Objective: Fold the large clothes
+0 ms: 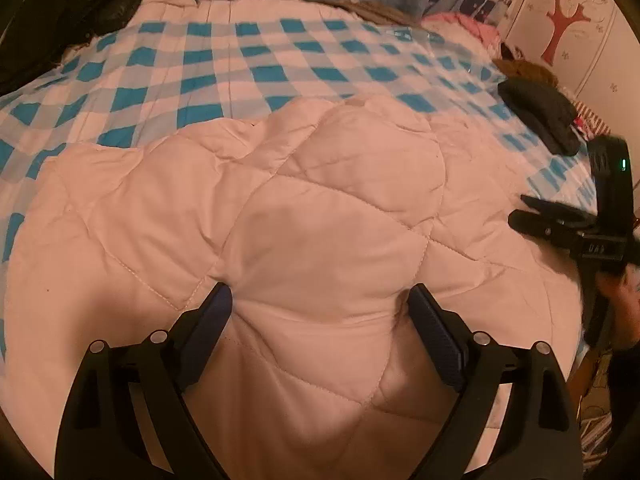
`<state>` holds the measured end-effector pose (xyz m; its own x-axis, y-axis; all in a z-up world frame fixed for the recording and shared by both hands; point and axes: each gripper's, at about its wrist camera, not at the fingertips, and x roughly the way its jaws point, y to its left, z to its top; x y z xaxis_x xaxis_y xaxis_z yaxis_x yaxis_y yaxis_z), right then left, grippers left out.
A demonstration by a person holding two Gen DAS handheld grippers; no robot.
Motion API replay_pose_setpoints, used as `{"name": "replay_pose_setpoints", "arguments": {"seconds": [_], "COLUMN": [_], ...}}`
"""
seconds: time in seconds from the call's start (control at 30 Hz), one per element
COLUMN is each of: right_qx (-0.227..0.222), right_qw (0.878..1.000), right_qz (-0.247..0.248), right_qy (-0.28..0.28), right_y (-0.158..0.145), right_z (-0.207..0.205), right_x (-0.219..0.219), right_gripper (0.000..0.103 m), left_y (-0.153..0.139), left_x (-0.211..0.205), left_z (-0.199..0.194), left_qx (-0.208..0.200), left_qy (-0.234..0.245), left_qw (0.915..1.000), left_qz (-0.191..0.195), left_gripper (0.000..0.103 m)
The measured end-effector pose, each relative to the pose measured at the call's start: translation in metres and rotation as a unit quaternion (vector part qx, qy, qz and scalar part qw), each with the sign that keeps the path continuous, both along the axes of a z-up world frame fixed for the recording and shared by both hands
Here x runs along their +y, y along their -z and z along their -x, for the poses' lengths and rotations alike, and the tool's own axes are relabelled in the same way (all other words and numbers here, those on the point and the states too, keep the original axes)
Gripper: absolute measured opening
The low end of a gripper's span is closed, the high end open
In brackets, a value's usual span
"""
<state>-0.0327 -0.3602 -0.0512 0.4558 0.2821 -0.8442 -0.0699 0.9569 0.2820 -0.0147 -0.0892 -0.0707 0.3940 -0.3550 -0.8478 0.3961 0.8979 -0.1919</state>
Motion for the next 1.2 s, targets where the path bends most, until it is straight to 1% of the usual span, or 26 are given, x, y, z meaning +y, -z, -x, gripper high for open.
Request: {"name": "replay_pose_setpoints", "arguments": {"seconds": [0.03,0.07,0.1,0.13,0.2,0.23,0.3,0.33,0.37,0.4,0.43,0.5,0.57,0.63,0.67,0.7,0.77,0.8,0.83,0.87,0.9,0.97,1.03,1.1,1.17,1.2], "right_qx": [0.011,0.005,-0.023,-0.051,-0.087,-0.095,-0.078,-0.058,-0.027,-0.003,-0.009,-0.010,0.006,0.008,-0.021,-0.048,-0.082,-0.083,-0.058,-0.025,-0.010,0.001,0.011,-0.018,-0.054,-0.062], "right_qw": [1.000,1.000,0.999,0.999,0.996,0.995,0.997,0.998,0.999,1.000,0.999,0.999,1.000,0.999,0.999,0.998,0.997,0.997,0.998,0.999,0.999,1.000,1.000,1.000,0.997,0.995], "right_qz": [-0.002,-0.007,-0.015,-0.012,-0.010,-0.011,0.003,0.033,0.040,0.006,-0.027,-0.017,-0.008,0.009,0.006,-0.002,-0.001,0.006,0.026,0.030,0.022,0.020,0.023,0.000,-0.034,-0.057], "right_qy": [0.008,0.017,0.017,0.014,0.009,0.009,0.008,0.014,0.017,0.022,0.038,0.035,0.028,0.039,0.040,0.031,0.006,-0.008,-0.022,-0.028,-0.027,-0.024,-0.016,-0.002,-0.036,-0.055], "right_y": [-0.008,-0.017,-0.034,-0.047,-0.064,-0.067,-0.049,-0.027,-0.003,0.018,0.026,0.024,0.022,0.006,-0.011,-0.026,-0.041,-0.037,-0.018,0.001,0.014,0.014,0.004,-0.025,-0.054,-0.064], "right_z": [0.000,0.002,0.005,0.003,-0.003,-0.013,-0.037,-0.049,-0.057,-0.063,-0.062,-0.062,-0.065,-0.065,-0.060,-0.056,-0.054,-0.056,-0.061,-0.068,-0.072,-0.076,-0.073,-0.048,-0.013,0.005], "right_x": [-0.001,-0.002,-0.002,0.001,0.009,0.012,0.020,0.021,0.018,0.011,0.001,0.002,0.004,0.004,0.010,0.016,0.037,0.047,0.058,0.063,0.063,0.062,0.059,0.056,0.063,0.067], "right_gripper": [0.096,0.096,0.096,0.096,0.096,0.096,0.096,0.096,0.096,0.097,0.097,0.097,0.097,0.096,0.096,0.096,0.096,0.096,0.096,0.096,0.096,0.096,0.096,0.096,0.096,0.096], "left_y": [-0.005,-0.015,-0.023,-0.038,-0.048,-0.044,-0.022,-0.011,0.001,0.004,0.006,0.009,0.006,-0.010,-0.021,-0.027,-0.022,-0.010,0.003,0.008,0.008,0.006,0.002,-0.007,-0.018,-0.022], "left_x": [0.000,0.004,0.013,0.020,0.034,0.039,0.056,0.060,0.063,0.064,0.063,0.059,0.061,0.072,0.081,0.089,0.097,0.103,0.108,0.112,0.114,0.109,0.104,0.102,0.105,0.110], "left_z": [0.001,0.005,-0.001,0.003,-0.007,-0.015,-0.032,-0.036,-0.035,-0.031,-0.028,-0.027,-0.030,-0.024,-0.017,-0.011,-0.010,-0.012,-0.014,-0.013,-0.011,-0.009,0.000,0.014,0.037,0.049], "left_qx": [0.010,0.010,0.004,-0.021,-0.045,-0.042,-0.011,-0.003,-0.005,-0.026,-0.038,-0.044,-0.036,-0.037,-0.054,-0.070,-0.079,-0.065,-0.049,-0.052,-0.062,-0.065,-0.073,-0.081,-0.091,-0.085], "left_qy": [0.003,0.003,0.004,0.004,-0.023,-0.038,-0.076,-0.082,-0.079,-0.074,-0.073,-0.070,-0.067,-0.080,-0.087,-0.090,-0.098,-0.098,-0.093,-0.091,-0.094,-0.097,-0.100,-0.102,-0.094,-0.092], "left_qw": [0.9999,0.9999,0.9999,0.9995,0.9986,0.9983,0.9967,0.9961,0.9960,0.9956,0.9954,0.9960,0.9965,0.9950,0.9929,0.9917,0.9917,0.9929,0.9942,0.9939,0.9927,0.9928,0.9923,0.9914,0.9913,0.9920], "left_qz": [-0.003,0.005,0.015,0.025,0.013,0.014,0.027,0.032,0.042,0.051,0.049,0.035,0.035,0.047,0.060,0.059,0.026,0.015,0.022,0.033,0.045,0.025,-0.001,-0.014,-0.007,0.005], "left_gripper": [0.086,0.086,0.086,0.086,0.087,0.087,0.087,0.087,0.087,0.089,0.089,0.089,0.089,0.089,0.089,0.089,0.090,0.090,0.090,0.090,0.090,0.090,0.090,0.090,0.090,0.090]}}
